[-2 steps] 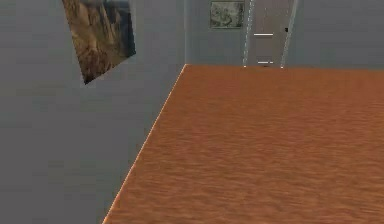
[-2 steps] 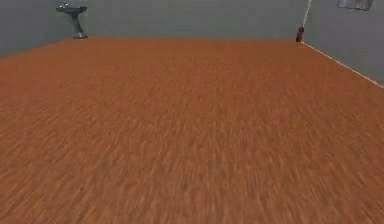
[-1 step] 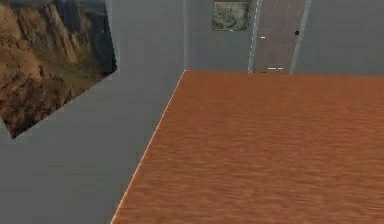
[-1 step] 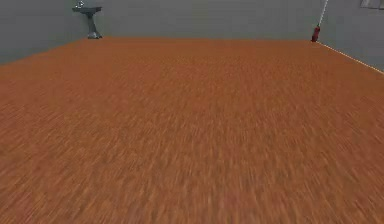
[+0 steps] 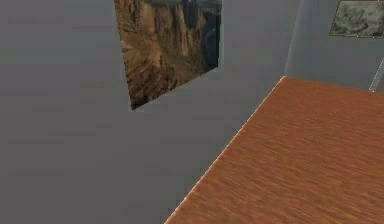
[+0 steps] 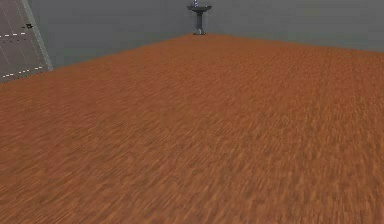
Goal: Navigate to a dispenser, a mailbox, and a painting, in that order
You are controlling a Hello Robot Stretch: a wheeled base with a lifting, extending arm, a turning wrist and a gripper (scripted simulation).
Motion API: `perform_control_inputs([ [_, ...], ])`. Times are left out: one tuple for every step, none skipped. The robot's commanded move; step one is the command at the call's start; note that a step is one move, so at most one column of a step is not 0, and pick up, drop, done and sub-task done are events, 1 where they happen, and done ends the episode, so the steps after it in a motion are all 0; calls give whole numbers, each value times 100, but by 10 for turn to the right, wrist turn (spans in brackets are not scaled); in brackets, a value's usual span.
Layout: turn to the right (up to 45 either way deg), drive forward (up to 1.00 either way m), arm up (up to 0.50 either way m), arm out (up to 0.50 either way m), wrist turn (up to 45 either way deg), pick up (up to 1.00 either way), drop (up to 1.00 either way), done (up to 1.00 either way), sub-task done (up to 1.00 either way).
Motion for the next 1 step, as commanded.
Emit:
perform_control_inputs([
  [0,0,0,0,0,0,0,100,0],
])
